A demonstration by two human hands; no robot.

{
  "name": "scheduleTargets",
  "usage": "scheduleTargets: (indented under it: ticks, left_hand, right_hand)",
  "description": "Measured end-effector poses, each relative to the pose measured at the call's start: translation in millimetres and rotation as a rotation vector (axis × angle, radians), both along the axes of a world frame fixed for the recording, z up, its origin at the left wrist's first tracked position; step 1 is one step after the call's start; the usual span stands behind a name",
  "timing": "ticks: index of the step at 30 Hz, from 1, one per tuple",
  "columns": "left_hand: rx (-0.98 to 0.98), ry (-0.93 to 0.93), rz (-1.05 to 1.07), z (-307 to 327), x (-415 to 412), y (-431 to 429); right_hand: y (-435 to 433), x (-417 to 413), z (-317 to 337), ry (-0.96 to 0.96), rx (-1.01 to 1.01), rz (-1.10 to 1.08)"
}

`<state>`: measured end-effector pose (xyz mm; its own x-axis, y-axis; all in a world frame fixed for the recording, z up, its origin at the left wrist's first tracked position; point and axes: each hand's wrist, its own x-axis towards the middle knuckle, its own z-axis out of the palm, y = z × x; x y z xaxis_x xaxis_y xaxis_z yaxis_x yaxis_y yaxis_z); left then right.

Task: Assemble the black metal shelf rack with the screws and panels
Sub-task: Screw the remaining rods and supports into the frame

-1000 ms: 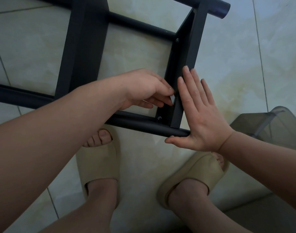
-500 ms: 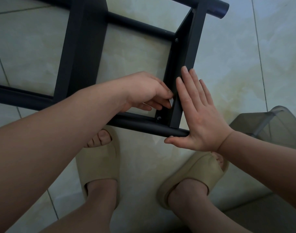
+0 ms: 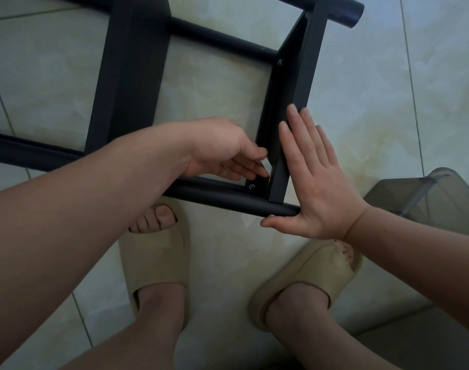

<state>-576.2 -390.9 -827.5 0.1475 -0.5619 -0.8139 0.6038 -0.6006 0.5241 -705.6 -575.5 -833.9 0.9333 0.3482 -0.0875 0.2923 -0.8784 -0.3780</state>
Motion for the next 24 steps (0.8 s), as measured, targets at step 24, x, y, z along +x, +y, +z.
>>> scheduleTargets:
  ticks: [24]
  left_hand:
    - [-0.098, -0.048, -0.178, -0.7, 5.5, 18.3]
  right_hand:
    - [0.8, -0.1, 1.1, 0.012, 0.007, -0.007]
